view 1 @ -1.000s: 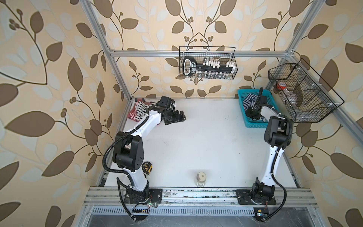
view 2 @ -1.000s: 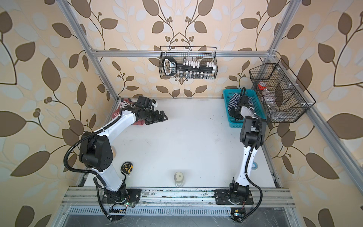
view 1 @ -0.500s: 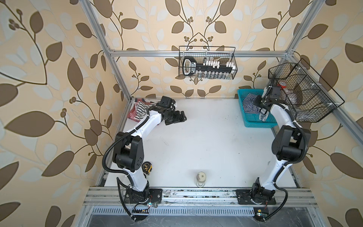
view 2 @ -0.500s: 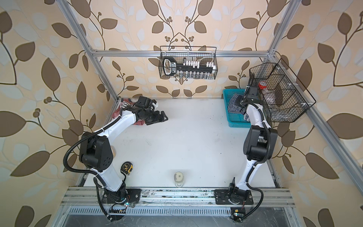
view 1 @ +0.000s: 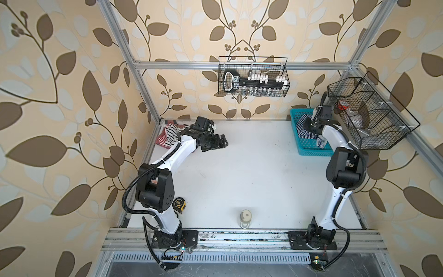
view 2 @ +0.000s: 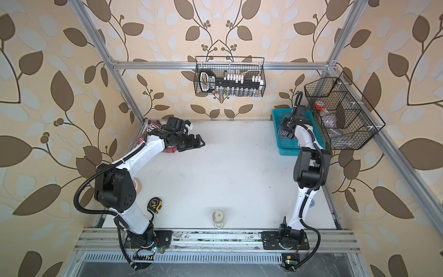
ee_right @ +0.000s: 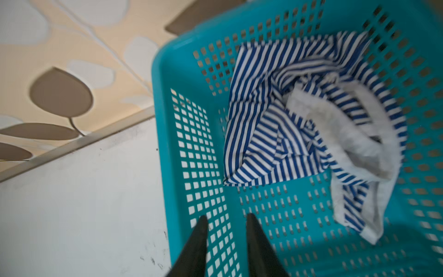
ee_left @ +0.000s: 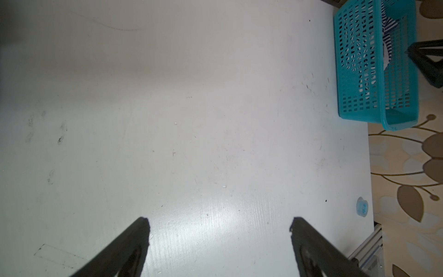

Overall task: Fold and stack tank tops
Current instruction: Pick up the tank top from the basket.

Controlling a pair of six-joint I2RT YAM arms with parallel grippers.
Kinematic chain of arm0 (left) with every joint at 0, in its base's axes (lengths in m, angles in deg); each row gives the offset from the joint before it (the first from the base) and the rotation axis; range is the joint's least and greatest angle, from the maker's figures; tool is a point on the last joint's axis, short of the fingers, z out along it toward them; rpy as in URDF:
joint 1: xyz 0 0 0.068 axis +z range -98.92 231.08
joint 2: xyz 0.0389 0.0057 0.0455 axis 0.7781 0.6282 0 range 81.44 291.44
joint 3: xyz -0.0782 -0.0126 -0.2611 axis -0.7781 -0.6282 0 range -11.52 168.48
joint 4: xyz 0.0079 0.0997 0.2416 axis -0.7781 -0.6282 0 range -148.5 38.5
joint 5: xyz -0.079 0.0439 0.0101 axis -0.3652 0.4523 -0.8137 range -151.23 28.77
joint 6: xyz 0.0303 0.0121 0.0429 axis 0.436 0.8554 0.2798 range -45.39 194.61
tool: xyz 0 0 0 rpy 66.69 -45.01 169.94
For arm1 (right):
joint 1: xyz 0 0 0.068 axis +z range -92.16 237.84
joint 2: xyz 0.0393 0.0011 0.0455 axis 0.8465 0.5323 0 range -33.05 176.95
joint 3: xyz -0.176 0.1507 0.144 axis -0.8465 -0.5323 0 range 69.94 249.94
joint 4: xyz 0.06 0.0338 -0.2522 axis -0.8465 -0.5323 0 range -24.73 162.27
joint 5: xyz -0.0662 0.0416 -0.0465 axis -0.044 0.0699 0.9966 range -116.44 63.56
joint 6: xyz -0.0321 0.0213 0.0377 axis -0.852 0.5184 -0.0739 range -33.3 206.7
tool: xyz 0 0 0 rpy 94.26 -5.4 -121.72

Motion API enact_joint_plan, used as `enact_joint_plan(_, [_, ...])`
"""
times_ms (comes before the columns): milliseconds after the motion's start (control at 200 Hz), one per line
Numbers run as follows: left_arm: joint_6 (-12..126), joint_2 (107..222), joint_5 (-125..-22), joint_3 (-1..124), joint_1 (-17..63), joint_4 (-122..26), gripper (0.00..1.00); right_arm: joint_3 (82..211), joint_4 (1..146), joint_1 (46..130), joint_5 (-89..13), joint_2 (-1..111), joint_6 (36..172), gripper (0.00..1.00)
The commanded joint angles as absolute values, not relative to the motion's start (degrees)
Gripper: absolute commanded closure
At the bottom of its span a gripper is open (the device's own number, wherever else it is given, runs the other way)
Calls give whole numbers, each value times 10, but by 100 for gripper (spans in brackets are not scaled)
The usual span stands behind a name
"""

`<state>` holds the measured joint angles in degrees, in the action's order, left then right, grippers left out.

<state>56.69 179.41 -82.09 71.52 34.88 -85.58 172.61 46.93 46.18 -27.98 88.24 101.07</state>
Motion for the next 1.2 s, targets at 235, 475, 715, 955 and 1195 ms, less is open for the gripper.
enact_joint_plan(235, [587, 1802, -817, 732, 343, -871, 6, 1794, 463, 459, -222, 973, 1031, 47])
enact_joint_plan(475, [589, 1827, -812, 753, 343, -886, 6, 1858, 460, 453, -235, 1042, 1056, 44])
enact_joint_plan(715, [589, 1850, -815, 774, 342, -895, 6, 1939, 405, 454, -229, 1111, 1063, 44])
enact_joint_plan(955, [590, 1849, -815, 771, 341, -897, 6, 1939, 374, 445, -229, 1121, 1064, 98])
enact_joint_plan(1195, [590, 1827, -819, 759, 340, -890, 6, 1822, 447, 445, -223, 984, 1057, 100])
